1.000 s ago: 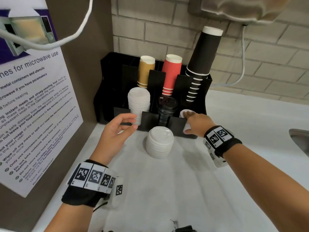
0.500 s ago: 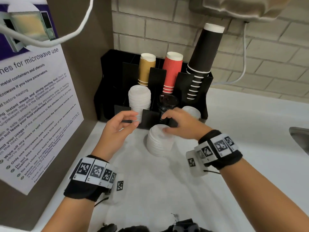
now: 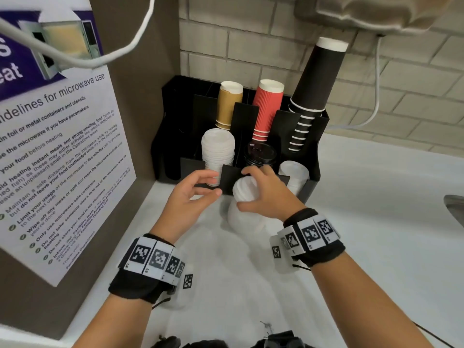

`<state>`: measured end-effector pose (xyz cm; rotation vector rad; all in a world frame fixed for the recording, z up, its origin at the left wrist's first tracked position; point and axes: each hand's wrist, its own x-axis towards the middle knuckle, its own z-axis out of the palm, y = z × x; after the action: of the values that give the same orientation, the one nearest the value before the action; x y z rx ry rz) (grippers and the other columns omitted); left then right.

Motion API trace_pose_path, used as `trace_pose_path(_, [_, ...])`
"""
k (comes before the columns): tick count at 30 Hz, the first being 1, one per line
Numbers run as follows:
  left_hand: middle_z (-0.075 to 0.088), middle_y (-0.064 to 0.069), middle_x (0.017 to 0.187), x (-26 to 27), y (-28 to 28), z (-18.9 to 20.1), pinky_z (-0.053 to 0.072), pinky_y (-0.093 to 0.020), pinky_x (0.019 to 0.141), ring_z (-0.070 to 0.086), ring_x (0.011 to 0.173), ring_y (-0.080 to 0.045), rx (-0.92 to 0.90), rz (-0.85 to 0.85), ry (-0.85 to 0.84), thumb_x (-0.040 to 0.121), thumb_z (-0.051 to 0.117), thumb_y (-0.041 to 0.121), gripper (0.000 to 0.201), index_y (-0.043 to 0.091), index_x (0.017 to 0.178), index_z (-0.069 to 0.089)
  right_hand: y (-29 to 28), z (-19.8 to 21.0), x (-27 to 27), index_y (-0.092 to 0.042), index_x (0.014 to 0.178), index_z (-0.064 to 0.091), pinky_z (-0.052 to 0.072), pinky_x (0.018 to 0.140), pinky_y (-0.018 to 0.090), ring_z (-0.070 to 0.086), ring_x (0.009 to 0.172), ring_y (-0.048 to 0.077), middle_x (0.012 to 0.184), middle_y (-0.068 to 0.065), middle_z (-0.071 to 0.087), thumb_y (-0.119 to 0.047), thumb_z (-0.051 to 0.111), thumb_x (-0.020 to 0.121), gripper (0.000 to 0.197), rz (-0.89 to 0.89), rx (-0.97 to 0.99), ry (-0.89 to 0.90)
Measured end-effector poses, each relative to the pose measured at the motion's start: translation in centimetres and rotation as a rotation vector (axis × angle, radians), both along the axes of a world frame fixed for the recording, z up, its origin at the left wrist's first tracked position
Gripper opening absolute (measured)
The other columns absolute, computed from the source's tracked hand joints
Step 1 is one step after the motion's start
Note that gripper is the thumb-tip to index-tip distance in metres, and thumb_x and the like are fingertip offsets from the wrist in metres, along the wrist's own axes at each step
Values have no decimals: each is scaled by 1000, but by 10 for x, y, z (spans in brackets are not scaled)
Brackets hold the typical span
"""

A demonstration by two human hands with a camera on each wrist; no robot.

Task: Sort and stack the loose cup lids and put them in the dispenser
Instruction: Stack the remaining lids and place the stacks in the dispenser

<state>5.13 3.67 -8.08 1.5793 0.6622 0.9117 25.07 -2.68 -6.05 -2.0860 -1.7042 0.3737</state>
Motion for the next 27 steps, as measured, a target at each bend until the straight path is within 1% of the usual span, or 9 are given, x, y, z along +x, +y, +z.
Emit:
trace_pose_path(2, [56, 9, 128, 7, -7, 0, 51, -21, 83, 61, 108, -6, -20, -45, 36, 72, 78, 33, 63, 39, 130, 53, -5, 12, -4, -28, 129, 46, 38, 88, 24, 48, 113, 15, 122, -1, 46, -35, 81, 70, 69, -1, 135, 170])
trace_pose_path(5, [40, 13, 148, 21, -18, 1, 50, -29, 97, 50, 128, -7, -53, -138, -6, 61, 81, 41, 99, 44, 147, 31, -17, 29, -19, -37, 122, 51, 50, 86, 23, 58, 105, 10, 115, -7, 56, -34, 78, 76, 54, 55, 207, 510])
trace_pose_path(8, [40, 17, 146, 29, -26, 5, 51, -19, 90, 53, 123, 1, -38, -173, -107, 64, 85, 37, 99, 45, 146, 30, -31, 36, -31, -39, 121, 54, 55, 84, 27, 67, 96, 13, 114, -7, 62, -36, 73, 80, 46, 92, 211, 725])
trace_pose_path(9, [44, 15, 144, 30, -27, 7, 52, -20, 88, 55, 121, -2, -34, -169, -114, 64, 88, 37, 99, 44, 145, 32, -35, 37, -32, -38, 122, 55, 56, 84, 28, 67, 97, 13, 115, -5, 62, -38, 72, 79, 47, 94, 209, 767])
trace_pose_path(11, [49, 10, 140, 28, -26, 9, 55, -34, 91, 58, 119, -11, -32, -177, -106, 60, 88, 37, 98, 42, 143, 37, -41, 37, -29, -36, 125, 55, 55, 88, 33, 67, 100, 15, 115, 0, 64, -37, 71, 78, 50, 99, 197, 841])
trace_pose_path(14, [51, 8, 139, 27, -25, 13, 53, -49, 95, 58, 121, -17, -27, -236, -81, 56, 86, 37, 95, 45, 140, 41, -48, 34, -22, -33, 129, 55, 52, 95, 46, 66, 106, 19, 114, 2, 67, -30, 70, 82, 50, 88, 185, 879])
trace_pose_path(18, [48, 6, 142, 30, -28, 14, 51, -53, 96, 55, 124, -18, -36, -250, -70, 53, 88, 35, 98, 50, 138, 41, -52, 31, -19, -36, 127, 55, 49, 95, 57, 66, 106, 22, 117, 3, 67, -32, 71, 79, 51, 64, 196, 891])
trace_pose_path(22, [45, 5, 145, 32, -29, 14, 51, -54, 97, 52, 129, -19, -51, -258, -68, 52, 90, 34, 103, 50, 139, 39, -55, 29, -19, -40, 124, 57, 49, 92, 60, 66, 106, 25, 117, 2, 67, -40, 75, 72, 55, 51, 195, 921])
trace_pose_path(27, [48, 11, 142, 34, -28, 13, 52, -50, 97, 52, 128, -15, -45, -274, -69, 51, 91, 35, 102, 54, 137, 40, -55, 28, -17, -41, 122, 56, 52, 89, 58, 66, 105, 23, 115, -1, 67, -38, 81, 65, 62, 47, 194, 893])
